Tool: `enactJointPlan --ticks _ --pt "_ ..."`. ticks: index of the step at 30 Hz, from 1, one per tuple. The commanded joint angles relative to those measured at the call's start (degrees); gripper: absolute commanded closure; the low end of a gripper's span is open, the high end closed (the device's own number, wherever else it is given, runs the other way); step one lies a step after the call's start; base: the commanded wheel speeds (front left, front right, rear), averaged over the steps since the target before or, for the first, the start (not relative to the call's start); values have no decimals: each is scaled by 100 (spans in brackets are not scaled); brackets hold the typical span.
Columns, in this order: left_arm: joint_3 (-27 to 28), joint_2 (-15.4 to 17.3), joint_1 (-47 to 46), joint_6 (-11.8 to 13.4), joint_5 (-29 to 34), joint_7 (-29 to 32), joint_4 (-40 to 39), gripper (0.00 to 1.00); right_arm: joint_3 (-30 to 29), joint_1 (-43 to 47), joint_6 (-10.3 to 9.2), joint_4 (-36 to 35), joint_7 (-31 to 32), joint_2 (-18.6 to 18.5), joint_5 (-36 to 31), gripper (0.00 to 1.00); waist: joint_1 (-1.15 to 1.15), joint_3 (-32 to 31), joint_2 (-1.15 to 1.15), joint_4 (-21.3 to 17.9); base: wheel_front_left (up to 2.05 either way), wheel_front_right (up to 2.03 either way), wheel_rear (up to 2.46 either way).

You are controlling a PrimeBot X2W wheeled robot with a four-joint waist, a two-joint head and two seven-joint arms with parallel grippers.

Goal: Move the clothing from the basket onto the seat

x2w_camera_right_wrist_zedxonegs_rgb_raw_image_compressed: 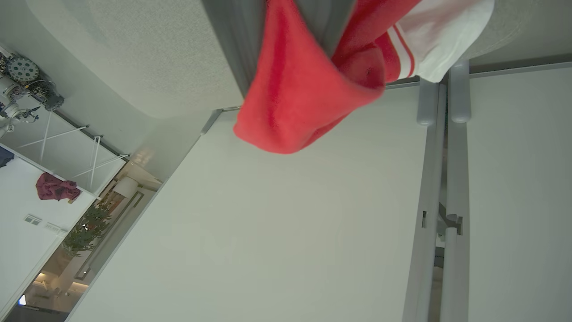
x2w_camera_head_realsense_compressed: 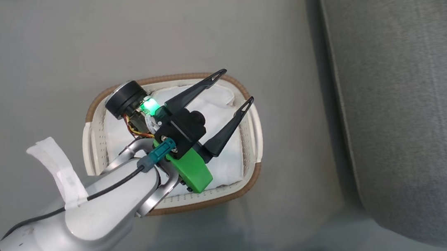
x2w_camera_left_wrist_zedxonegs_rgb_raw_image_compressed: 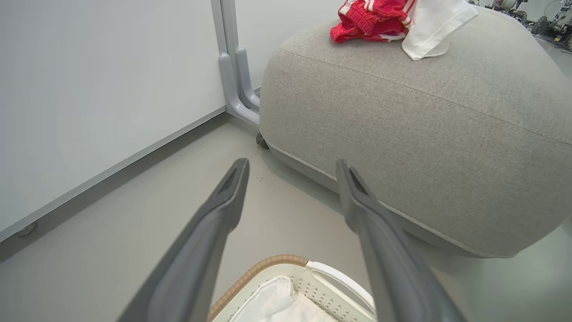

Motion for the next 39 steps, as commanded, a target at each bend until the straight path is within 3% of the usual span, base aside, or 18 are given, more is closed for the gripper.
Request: enactJointPlan --ticks 1,5,6,7,9,11,18,28,39 --pt "0 59 -97 10 66 8 -40 0 -48 138 -8 172 -137 91 -104 100 -1 408 0 325 0 0 0" --pt "20 170 -97 55 47 62 -66 0 -71 474 -8 890 -541 423 -503 98 -1 465 0 284 0 0 0" --pt "24 189 -99 62 41 70 -67 0 -80 505 -8 999 -601 492 -540 88 -1 468 0 270 0 0 0" --pt "29 206 -103 70 31 81 -68 0 -108 533 -8 1120 -674 572 -567 71 -1 469 0 251 0 0 0" --pt "42 228 -93 88 9 90 -66 0 -130 577 -8 1278 -806 675 -595 51 -1 457 0 200 0 0 0" --pt "57 248 -65 106 -17 84 -55 0 -120 611 -8 1390 -902 780 -621 0 -1 419 0 139 0 0 0" --pt "67 282 93 170 -98 41 -17 0 107 832 -8 1418 -1081 1036 -620 0 -1 149 0 -92 0 0 0" --pt "193 158 407 273 -387 -169 194 0 677 1718 -8 684 -1099 1303 -381 0 -1 -713 0 -346 0 0 0" --pt "730 -244 1113 335 -882 -411 732 0 905 2426 -8 429 -1094 1484 -123 0 -1 -2114 0 55 0 0 0"
